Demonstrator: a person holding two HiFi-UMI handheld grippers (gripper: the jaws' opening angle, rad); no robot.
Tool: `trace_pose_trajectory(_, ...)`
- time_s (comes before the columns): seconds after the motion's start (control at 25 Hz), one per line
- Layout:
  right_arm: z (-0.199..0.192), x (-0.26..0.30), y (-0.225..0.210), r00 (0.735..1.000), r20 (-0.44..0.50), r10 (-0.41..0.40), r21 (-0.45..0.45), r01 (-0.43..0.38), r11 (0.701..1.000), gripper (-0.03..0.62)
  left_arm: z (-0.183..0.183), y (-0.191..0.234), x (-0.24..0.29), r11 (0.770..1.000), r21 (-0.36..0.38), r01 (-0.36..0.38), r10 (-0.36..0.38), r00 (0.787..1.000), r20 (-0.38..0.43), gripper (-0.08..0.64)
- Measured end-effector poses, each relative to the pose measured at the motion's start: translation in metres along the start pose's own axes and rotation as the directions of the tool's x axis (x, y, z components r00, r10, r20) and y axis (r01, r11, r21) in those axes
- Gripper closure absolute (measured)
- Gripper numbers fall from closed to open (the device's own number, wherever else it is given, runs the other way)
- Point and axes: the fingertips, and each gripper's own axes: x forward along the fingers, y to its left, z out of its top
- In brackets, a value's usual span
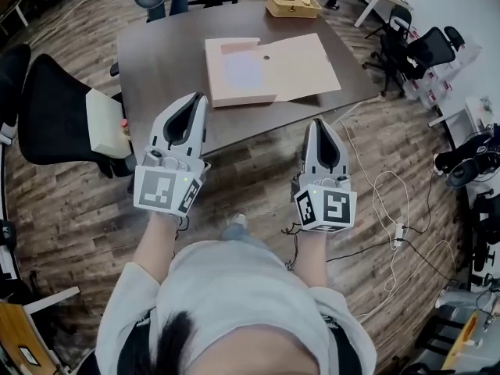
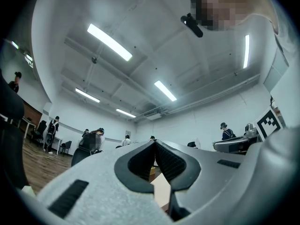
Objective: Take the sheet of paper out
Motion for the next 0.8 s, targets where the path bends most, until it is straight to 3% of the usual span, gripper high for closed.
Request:
trace_pose_trajectory(0.4, -0.018, 0.055, -0.056, 0.997, -0.002, 0.074, 0.017, -0.073, 0.997, 0.575, -0.025, -0.014, 0.068, 0.998, 0.014, -0.057, 0.057, 0.998, -0.009, 0.551)
trace_pose_trajectory(0.8, -0.037, 0.080, -0.089, 0.994, -0.016, 0.111, 0.055, -0.110, 0.992, 0.575, -0.042, -0.027, 0.102, 0.997, 0.032, -0.075, 0.076, 0.997, -0.032, 0.551)
